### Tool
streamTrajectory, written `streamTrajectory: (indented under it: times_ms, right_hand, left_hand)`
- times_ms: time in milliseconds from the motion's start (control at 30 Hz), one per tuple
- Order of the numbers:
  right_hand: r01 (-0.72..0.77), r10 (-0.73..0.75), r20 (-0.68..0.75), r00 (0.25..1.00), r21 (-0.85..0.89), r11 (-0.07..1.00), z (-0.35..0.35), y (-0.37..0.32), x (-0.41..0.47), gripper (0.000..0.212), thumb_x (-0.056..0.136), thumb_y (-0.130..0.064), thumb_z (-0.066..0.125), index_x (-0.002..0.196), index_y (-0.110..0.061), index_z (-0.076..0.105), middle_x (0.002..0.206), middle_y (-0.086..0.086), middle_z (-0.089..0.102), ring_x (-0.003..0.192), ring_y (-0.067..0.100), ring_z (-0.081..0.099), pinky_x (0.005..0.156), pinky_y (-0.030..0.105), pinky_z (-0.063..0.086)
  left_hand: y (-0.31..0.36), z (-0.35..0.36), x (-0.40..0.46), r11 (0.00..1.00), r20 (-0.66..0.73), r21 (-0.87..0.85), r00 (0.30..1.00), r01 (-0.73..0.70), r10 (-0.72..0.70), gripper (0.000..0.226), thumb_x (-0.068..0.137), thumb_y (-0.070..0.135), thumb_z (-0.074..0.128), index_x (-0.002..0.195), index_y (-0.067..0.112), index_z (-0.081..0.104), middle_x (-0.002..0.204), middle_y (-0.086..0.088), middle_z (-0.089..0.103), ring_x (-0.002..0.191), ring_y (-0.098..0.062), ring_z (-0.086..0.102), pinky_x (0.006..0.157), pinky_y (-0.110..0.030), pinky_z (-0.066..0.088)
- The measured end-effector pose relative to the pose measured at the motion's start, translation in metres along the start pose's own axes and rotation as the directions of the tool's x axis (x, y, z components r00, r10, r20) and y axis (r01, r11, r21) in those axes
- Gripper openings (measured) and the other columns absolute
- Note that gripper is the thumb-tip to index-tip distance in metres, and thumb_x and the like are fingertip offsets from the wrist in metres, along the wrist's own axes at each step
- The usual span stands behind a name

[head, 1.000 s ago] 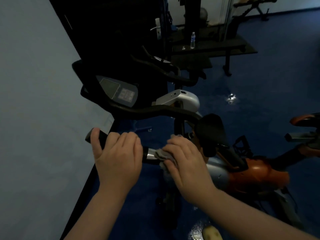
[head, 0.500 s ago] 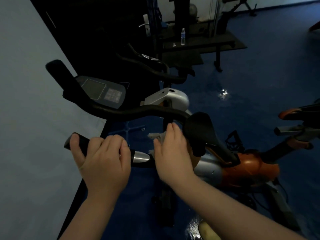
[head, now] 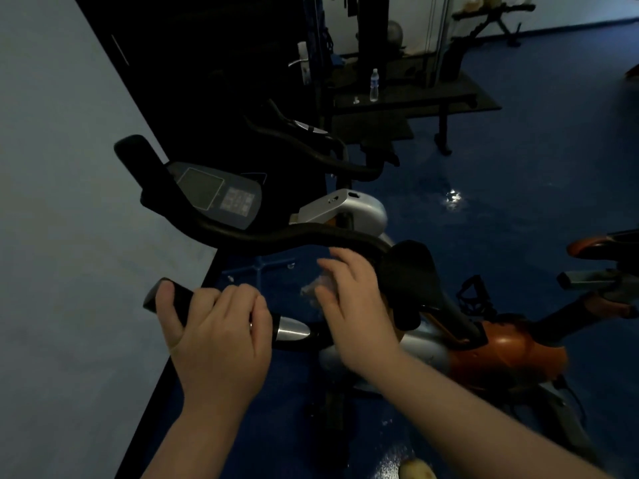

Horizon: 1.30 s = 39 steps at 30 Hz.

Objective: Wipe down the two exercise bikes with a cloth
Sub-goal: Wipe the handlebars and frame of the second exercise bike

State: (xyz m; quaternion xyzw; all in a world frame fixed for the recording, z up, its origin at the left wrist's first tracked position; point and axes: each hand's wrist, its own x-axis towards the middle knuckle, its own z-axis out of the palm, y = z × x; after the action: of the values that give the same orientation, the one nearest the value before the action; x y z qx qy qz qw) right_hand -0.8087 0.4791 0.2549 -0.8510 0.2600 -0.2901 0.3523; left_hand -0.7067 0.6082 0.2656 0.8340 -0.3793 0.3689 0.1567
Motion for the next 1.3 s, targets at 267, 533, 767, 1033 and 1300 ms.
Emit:
streamTrajectory:
  times_ms: [267,533,767,1033,1300]
  right_hand:
    - [-0.080,0.078,-0.018,0.997,-0.185,0.979,0.006,-0.013,0.011,0.024,0.094,-0.015,0.050,0.117,-0.011,0.046,0.131,0.004,0.031,0.122,0.015,0.030,0.103,0.018,0.026]
    - [0.009,0.012,0.053,0.999,-0.384,0.923,0.004,-0.015,-0.020,0.044,0.096,-0.020,0.044,0.136,-0.003,0.042,0.143,0.014,0.038,0.139,0.027,0.024,0.115,0.028,0.006]
    - [-0.008,0.062,0.104,0.993,-0.453,0.892,-0.004,-0.010,0.003,0.044,0.097,-0.024,0.045,0.139,-0.013,0.038,0.146,0.009,0.032,0.131,0.020,0.033,0.103,0.022,0.033]
    - [-0.082,0.173,0.124,0.977,-0.529,0.845,-0.005,-0.018,0.022,0.065,0.095,-0.020,0.050,0.148,-0.007,0.015,0.143,0.015,0.027,0.123,0.024,0.041,0.095,0.024,0.040]
    - [-0.102,0.206,0.172,0.963,-0.473,0.875,-0.002,-0.019,0.007,0.067,0.095,-0.021,0.048,0.148,-0.006,0.010,0.151,0.018,0.015,0.135,0.029,0.026,0.111,0.030,0.028]
  left_hand:
    - [0.001,0.003,-0.001,1.000,-0.034,0.016,0.999,-0.003,0.003,0.030,0.095,0.023,0.042,0.068,0.018,0.055,0.058,0.006,0.054,0.070,-0.020,0.051,0.113,-0.045,0.011]
    - [-0.002,0.003,-0.002,1.000,-0.028,0.018,1.000,-0.006,0.007,0.029,0.095,0.025,0.041,0.070,0.020,0.054,0.059,0.006,0.053,0.070,-0.019,0.050,0.115,-0.040,0.009]
    - [-0.002,0.003,-0.001,1.000,-0.001,0.011,1.000,-0.007,0.007,0.026,0.094,0.026,0.041,0.071,0.021,0.053,0.061,0.007,0.054,0.072,-0.019,0.050,0.116,-0.039,0.004]
    - [0.000,0.001,0.001,1.000,0.002,0.001,1.000,-0.011,0.011,0.028,0.095,0.027,0.042,0.071,0.020,0.054,0.061,0.006,0.056,0.071,-0.021,0.053,0.115,-0.040,0.006]
    - [0.000,0.000,-0.001,1.000,-0.020,-0.002,1.000,0.000,0.000,0.028,0.094,0.025,0.043,0.070,0.018,0.054,0.060,0.005,0.056,0.070,-0.022,0.052,0.116,-0.038,0.005]
